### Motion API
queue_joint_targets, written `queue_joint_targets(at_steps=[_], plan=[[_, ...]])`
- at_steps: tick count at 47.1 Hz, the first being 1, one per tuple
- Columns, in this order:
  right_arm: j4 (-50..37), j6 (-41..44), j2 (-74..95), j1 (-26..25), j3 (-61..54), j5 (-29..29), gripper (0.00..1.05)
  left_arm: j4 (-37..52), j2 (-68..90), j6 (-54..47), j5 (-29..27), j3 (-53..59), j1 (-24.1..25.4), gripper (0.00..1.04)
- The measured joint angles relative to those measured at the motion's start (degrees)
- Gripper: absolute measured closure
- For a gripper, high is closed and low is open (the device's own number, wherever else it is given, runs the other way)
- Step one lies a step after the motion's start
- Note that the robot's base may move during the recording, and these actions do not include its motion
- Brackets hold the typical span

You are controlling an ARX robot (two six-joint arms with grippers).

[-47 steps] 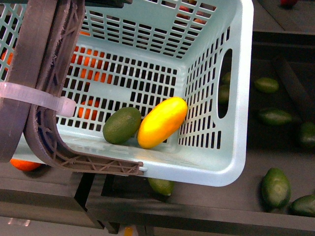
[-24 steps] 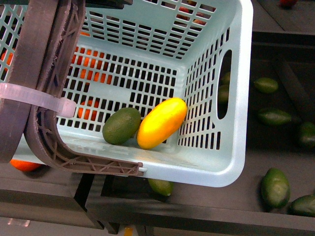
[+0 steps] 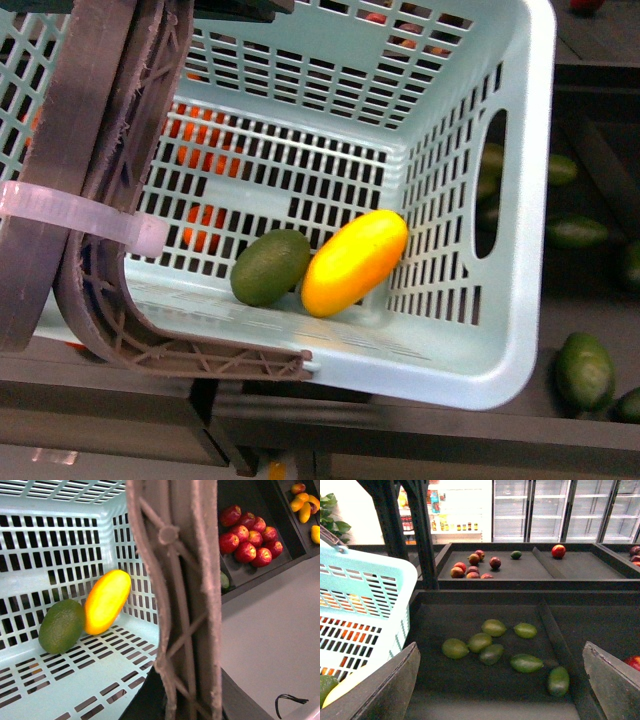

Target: Pick mango and avocado into basket

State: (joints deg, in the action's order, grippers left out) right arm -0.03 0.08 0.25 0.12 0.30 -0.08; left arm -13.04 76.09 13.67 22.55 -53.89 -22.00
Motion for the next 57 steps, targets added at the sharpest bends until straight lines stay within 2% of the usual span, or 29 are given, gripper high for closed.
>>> queue_joint_targets(at_steps=[9, 18, 33, 57], plan=[[0.0, 0.1, 0.0, -0.1, 0.1, -0.1, 0.08, 0.0, 0.0, 0.2, 0.2, 0.0, 0.0, 0.97], [0.1, 0.1, 0.0, -0.1, 0.1, -0.1, 0.08, 0.0, 0.2, -0.3, -2.0, 0.1, 0.4, 0.97], [0.2, 0.1, 0.0, -0.1, 0.0, -0.2, 0.08, 0.0, 0.0, -0.1, -0.3, 0.1, 0.3, 0.97], [0.2, 0.1, 0.0, -0.1, 0.0, -0.2, 0.08, 0.0, 0.0, -0.2, -1.2, 0.1, 0.4, 0.97]])
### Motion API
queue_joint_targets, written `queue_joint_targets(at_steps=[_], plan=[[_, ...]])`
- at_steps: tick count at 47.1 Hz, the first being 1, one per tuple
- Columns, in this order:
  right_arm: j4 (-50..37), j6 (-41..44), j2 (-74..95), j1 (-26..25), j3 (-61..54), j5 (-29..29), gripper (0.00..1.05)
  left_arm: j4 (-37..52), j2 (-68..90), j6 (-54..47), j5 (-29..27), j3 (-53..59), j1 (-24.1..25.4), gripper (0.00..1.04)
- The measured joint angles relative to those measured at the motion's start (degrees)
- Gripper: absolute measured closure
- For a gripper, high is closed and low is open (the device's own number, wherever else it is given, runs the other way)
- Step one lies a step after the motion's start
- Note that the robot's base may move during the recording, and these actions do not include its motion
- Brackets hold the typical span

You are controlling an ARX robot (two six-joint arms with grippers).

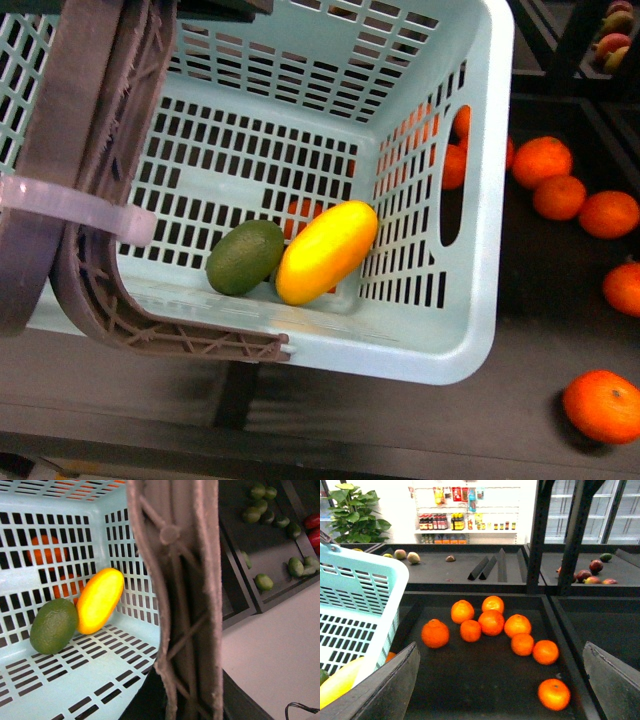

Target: Pick mango and avocado into basket

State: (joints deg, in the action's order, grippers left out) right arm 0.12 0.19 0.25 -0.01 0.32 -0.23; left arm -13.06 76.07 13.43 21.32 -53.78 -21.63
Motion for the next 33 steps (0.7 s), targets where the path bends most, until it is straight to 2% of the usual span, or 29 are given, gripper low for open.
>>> queue_joint_targets(at_steps=[33], plan=[[0.0, 0.0, 0.0, -0.1, 0.0, -0.4, 0.08, 0.0, 0.0, 0.4, -1.0, 0.0, 0.9, 0.97]])
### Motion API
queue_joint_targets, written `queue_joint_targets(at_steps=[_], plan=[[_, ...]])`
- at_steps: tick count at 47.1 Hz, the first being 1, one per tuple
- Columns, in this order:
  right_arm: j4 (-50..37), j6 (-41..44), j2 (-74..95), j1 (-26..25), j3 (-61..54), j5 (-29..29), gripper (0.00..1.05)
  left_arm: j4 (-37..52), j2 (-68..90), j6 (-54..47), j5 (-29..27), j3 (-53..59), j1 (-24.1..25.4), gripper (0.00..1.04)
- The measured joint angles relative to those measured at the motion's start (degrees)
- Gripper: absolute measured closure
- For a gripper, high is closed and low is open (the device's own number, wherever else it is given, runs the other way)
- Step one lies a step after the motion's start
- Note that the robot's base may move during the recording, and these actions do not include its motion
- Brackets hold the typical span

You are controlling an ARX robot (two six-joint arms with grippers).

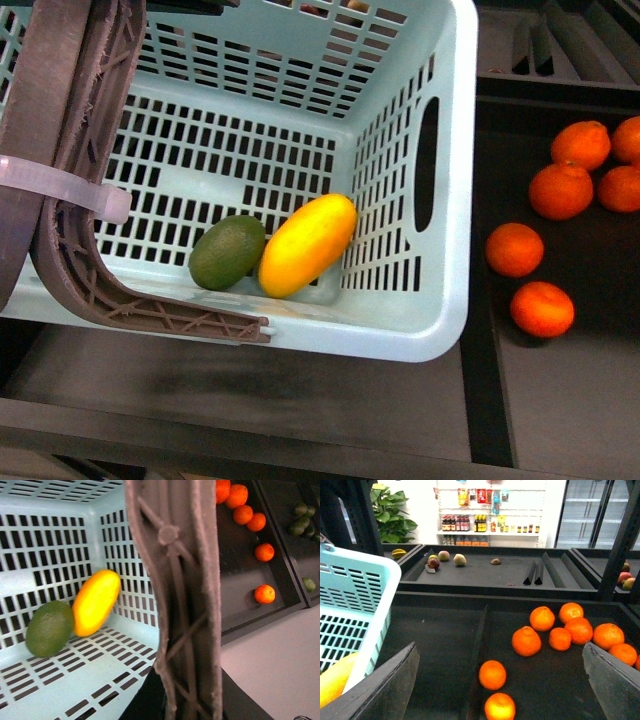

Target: Pick mango and avocado into basket

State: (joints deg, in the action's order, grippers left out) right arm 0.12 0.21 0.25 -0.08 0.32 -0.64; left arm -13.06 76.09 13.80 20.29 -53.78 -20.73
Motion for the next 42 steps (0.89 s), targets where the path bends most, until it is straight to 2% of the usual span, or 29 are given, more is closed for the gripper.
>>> queue_joint_targets(at_steps=[10, 22, 38, 39, 41, 42], plan=[[0.0, 0.0, 0.0, 0.0, 0.0, 0.3, 0.08, 0.0, 0.0, -0.3, -0.2, 0.0, -0.3, 0.97], [0.0, 0.0, 0.0, 0.0, 0.0, 0.3, 0.08, 0.0, 0.0, -0.2, 2.4, 0.0, -1.1, 0.97], [0.0, 0.0, 0.0, 0.0, 0.0, 0.3, 0.08, 0.0, 0.0, -0.3, 0.5, 0.0, -0.8, 0.97], [0.0, 0.0, 0.0, 0.0, 0.0, 0.3, 0.08, -1.8, 0.6, -1.6, 2.4, -0.7, -0.4, 0.97], [0.0, 0.0, 0.0, 0.0, 0.0, 0.3, 0.08, -14.0, 4.3, -10.5, 11.8, -6.4, 0.9, 0.97], [0.0, 0.0, 0.0, 0.0, 0.0, 0.3, 0.08, -20.3, 6.7, -18.5, 16.8, -10.1, 1.3, 0.97]])
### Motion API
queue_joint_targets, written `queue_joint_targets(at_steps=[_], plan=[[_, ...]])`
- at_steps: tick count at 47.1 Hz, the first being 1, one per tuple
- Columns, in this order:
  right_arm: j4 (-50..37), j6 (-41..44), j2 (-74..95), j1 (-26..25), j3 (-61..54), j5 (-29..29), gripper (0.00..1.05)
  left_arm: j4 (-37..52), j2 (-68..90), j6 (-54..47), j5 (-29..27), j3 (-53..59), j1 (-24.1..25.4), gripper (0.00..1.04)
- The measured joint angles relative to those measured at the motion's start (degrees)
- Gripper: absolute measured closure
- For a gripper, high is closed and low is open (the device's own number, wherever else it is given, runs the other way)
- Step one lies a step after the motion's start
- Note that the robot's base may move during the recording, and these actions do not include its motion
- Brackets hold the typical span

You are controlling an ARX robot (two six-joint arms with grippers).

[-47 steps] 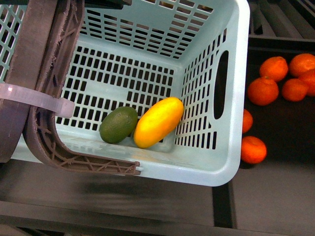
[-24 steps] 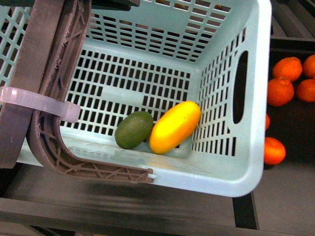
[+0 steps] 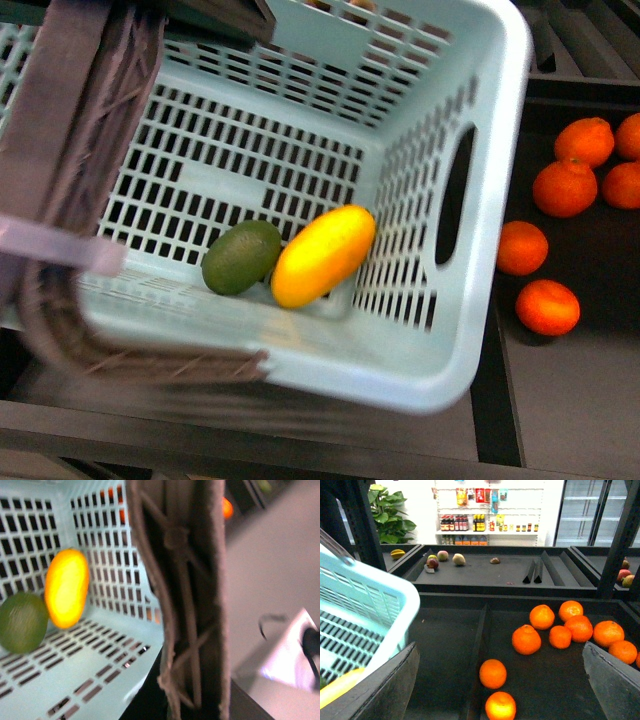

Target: Pick mango and avocado into basket

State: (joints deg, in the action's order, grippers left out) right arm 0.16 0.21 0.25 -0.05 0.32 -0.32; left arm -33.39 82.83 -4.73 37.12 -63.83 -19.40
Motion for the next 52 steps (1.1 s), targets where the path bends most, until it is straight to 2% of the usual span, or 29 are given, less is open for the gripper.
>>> queue_joint_targets(at_steps=[2, 3, 7, 13, 15, 19, 22, 26, 31, 37, 42, 52], plan=[[0.0, 0.0, 0.0, 0.0, 0.0, 0.0, 0.08, -4.6, 3.1, -8.9, 6.1, -3.0, 0.5, 0.97], [0.0, 0.0, 0.0, 0.0, 0.0, 0.0, 0.08, -4.0, 4.0, -11.6, 7.5, -3.1, 0.6, 0.97], [0.0, 0.0, 0.1, 0.0, 0.0, 0.0, 0.08, 5.2, 8.6, -12.7, 5.3, -3.0, 0.4, 0.97], [0.0, 0.0, 0.0, 0.0, 0.0, 0.0, 0.08, 19.1, 14.6, -3.7, 1.3, -4.6, 0.4, 0.97], [0.0, 0.0, 0.0, 0.0, 0.0, 0.0, 0.08, 24.5, 17.5, 4.8, -3.2, -7.5, 0.3, 0.97], [0.0, 0.0, 0.0, 0.0, 0.0, 0.0, 0.08, 27.5, 20.7, 14.4, -11.9, -12.1, 0.3, 0.97], [0.0, 0.0, 0.0, 0.0, 0.0, 0.0, 0.08, 27.3, 25.0, 25.6, -23.8, -18.9, 1.5, 0.97], [0.0, 0.0, 0.0, 0.0, 0.0, 0.0, 0.08, 25.0, 29.8, 40.3, -32.4, -25.7, 3.9, 0.97], [0.0, 0.0, 0.0, 0.0, 0.0, 0.0, 0.08, 21.1, 34.5, 54.9, -38.5, -31.5, 6.3, 0.97], [0.0, 0.0, 0.0, 0.0, 0.0, 0.0, 0.08, 17.4, 39.3, 71.0, -40.0, -36.7, 6.6, 0.97], [0.0, 0.0, 0.0, 0.0, 0.0, 0.0, 0.08, 17.3, 41.3, 79.2, -39.8, -39.0, 6.6, 0.97], [0.0, 0.0, 0.0, 0.0, 0.0, 0.0, 0.08, 20.3, 45.6, 86.3, -40.4, -43.5, 7.0, 0.97]])
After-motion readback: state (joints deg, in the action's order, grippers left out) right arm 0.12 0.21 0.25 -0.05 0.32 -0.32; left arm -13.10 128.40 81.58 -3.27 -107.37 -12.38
